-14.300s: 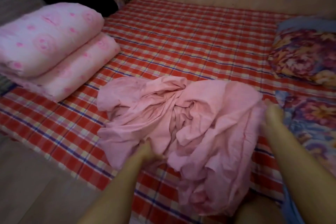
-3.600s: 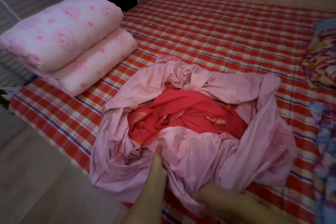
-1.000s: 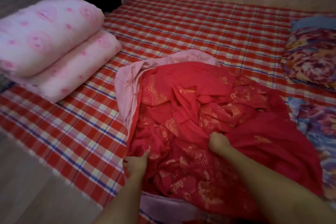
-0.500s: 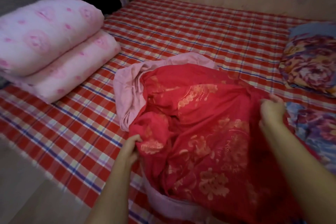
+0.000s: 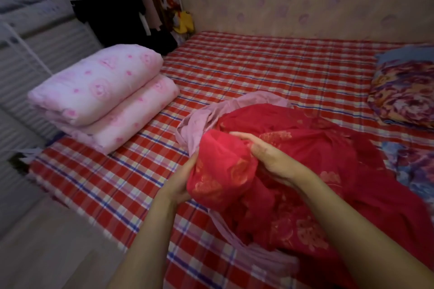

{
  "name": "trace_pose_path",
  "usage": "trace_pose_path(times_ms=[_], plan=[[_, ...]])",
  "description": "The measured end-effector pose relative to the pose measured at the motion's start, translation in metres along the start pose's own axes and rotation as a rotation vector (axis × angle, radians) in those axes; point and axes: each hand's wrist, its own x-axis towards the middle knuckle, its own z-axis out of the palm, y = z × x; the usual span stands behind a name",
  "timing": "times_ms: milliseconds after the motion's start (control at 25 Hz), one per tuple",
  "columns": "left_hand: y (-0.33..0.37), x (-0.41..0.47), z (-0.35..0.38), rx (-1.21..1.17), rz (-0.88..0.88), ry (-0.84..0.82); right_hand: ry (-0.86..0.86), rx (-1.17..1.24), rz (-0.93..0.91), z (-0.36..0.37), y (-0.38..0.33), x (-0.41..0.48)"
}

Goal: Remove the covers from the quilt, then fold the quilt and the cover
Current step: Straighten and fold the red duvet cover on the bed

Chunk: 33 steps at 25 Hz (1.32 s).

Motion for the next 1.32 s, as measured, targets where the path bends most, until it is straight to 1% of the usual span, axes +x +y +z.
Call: trace_pose_path(times_ms=[80,120,160,240,280,320,400,520,640,720,760,800,840,920,960,1000,1040,1080,1120,1160,1200,1240,1280,1320], plan=[[0.002,-0.007,0.008,0.039,0.019,0.009,0.067,-0.332,-0.053,0.005,-0.017,-0.01],[0.002,-0.009,0.01,0.026,0.019,0.001,0.136,-0.444,-0.094,0.007,-0.022,-0.015],[0.003,-0.01,0.014,-0.011,0.024,-0.01,0.225,-0.46,-0.134,0.01,-0.026,-0.019],[0.004,-0.009,0.016,-0.069,0.044,-0.013,0.429,-0.386,-0.234,0.014,-0.027,-0.031],[0.004,-0.009,0.018,-0.085,0.048,-0.012,0.496,-0.346,-0.28,0.015,-0.028,-0.039],[0.004,-0.01,0.021,-0.095,0.046,-0.024,0.512,-0.298,-0.306,0.015,-0.029,-0.047],[0.005,-0.008,0.026,-0.097,0.038,-0.052,0.475,-0.232,-0.301,0.014,-0.033,-0.059],[0.008,-0.006,0.034,-0.067,0.006,-0.105,0.469,-0.284,-0.27,0.014,-0.031,-0.059],[0.014,0.002,0.037,-0.062,0.026,-0.127,0.592,-0.371,-0.319,0.008,-0.043,-0.05],[0.024,0.006,0.034,-0.124,0.056,-0.102,0.761,-0.308,-0.335,-0.018,-0.067,-0.049],[0.028,0.008,0.03,-0.131,0.061,-0.073,0.858,-0.298,-0.344,-0.036,-0.081,-0.05],[0.031,0.009,0.025,-0.071,0.058,-0.048,0.937,-0.309,-0.363,-0.054,-0.095,-0.053],[0.03,0.011,0.019,0.074,0.052,0.047,1.001,-0.326,-0.386,-0.07,-0.108,-0.057],[0.029,0.018,0.005,0.425,0.08,0.36,1.055,-0.395,-0.409,-0.092,-0.13,-0.061],[0.029,0.02,-0.002,0.57,0.068,0.469,1.035,-0.465,-0.404,-0.092,-0.138,-0.06],[0.032,0.023,-0.008,0.758,0.025,0.543,0.993,-0.546,-0.386,-0.09,-0.144,-0.056],[0.034,0.027,-0.011,1.018,-0.032,0.583,0.923,-0.627,-0.369,-0.085,-0.149,-0.051],[0.037,0.028,-0.012,1.246,-0.042,0.594,0.833,-0.696,-0.35,-0.076,-0.154,-0.045],[0.041,0.029,-0.008,1.363,0.056,0.585,0.722,-0.761,-0.339,-0.064,-0.157,-0.038],[0.049,0.025,0.005,1.334,0.207,0.501,0.605,-0.83,-0.338,-0.051,-0.16,-0.031],[0.056,0.018,0.024,1.246,0.355,0.35,0.499,-0.901,-0.347,-0.036,-0.163,-0.024],[0.063,0.007,0.048,1.132,0.46,0.175,0.412,-0.954,-0.375,-0.02,-0.167,-0.015],[0.07,-0.008,0.073,0.998,0.523,-0.002,0.351,-0.975,-0.418,-0.005,-0.17,-0.006],[0.077,-0.018,0.092,0.877,0.555,-0.145,0.321,-0.972,-0.474,0.009,-0.173,0.001]])
